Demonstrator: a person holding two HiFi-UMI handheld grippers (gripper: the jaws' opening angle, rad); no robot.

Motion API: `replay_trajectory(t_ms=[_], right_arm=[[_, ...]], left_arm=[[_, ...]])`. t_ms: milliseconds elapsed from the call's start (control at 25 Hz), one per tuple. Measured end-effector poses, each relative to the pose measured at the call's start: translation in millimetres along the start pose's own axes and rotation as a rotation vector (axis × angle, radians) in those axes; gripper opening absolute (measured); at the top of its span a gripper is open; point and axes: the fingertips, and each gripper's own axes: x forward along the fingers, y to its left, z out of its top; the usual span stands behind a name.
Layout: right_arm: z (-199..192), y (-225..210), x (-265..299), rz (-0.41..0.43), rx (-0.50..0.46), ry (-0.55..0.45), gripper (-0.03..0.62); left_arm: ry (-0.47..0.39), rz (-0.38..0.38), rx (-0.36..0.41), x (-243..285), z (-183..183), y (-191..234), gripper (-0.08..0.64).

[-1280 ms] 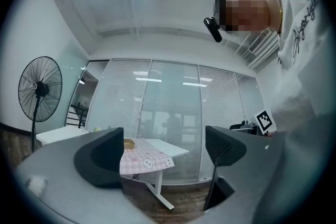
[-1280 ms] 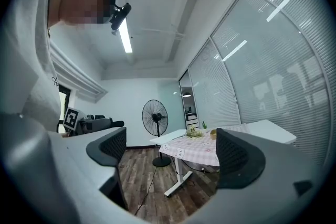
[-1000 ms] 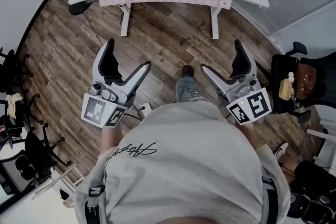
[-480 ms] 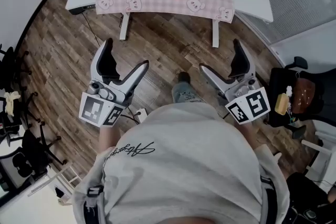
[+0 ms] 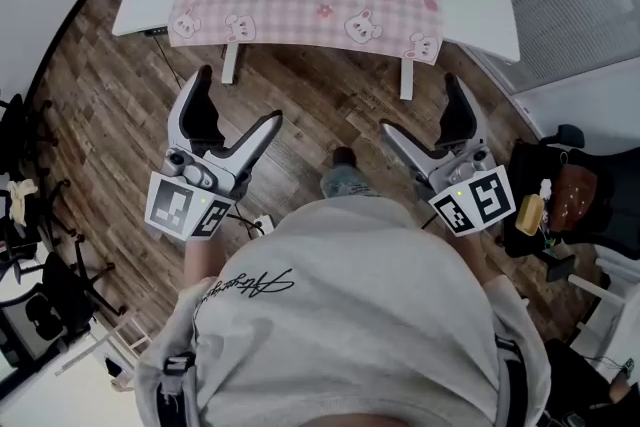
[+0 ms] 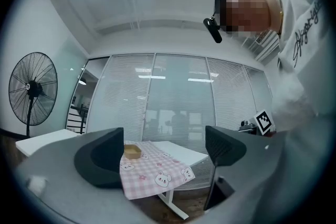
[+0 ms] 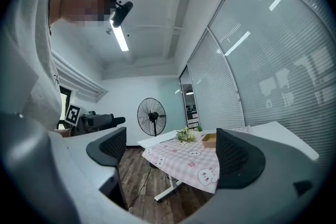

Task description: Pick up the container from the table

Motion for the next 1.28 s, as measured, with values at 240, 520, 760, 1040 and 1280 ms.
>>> replay_trajectory(t_ms=[240,520,760,1040,1280], right_arm=[[0.2,-32.3,17.8,0.015,0.016,-0.008,0.517],[1.3,-72.9,32.3,0.041,0.022,-0.020,0.515],[-4.1,-100.1,56.6,0.059,0.020,-0.009,0.515],[-3.5,-111.9,68.9,0.072,0.035,0.002,0.514],[-9.9,-116.3,66.7,0.073,0.046,-0.004,0.514]], left_arm=[[0.006,0.007,0.007,34.0,-5.4,5.5,0.468],[-0.009,0.031,0.021,70.7,-10.2,7.9,0.468],[-0.013,0.038,0.017,101.6,-20.9,23.1,0.468],[-0.004,0.037,0.015,116.5,-21.0,27.3,0.468],[0.009,0.024,0.019,120.7,-27.9,24.2,0.468]])
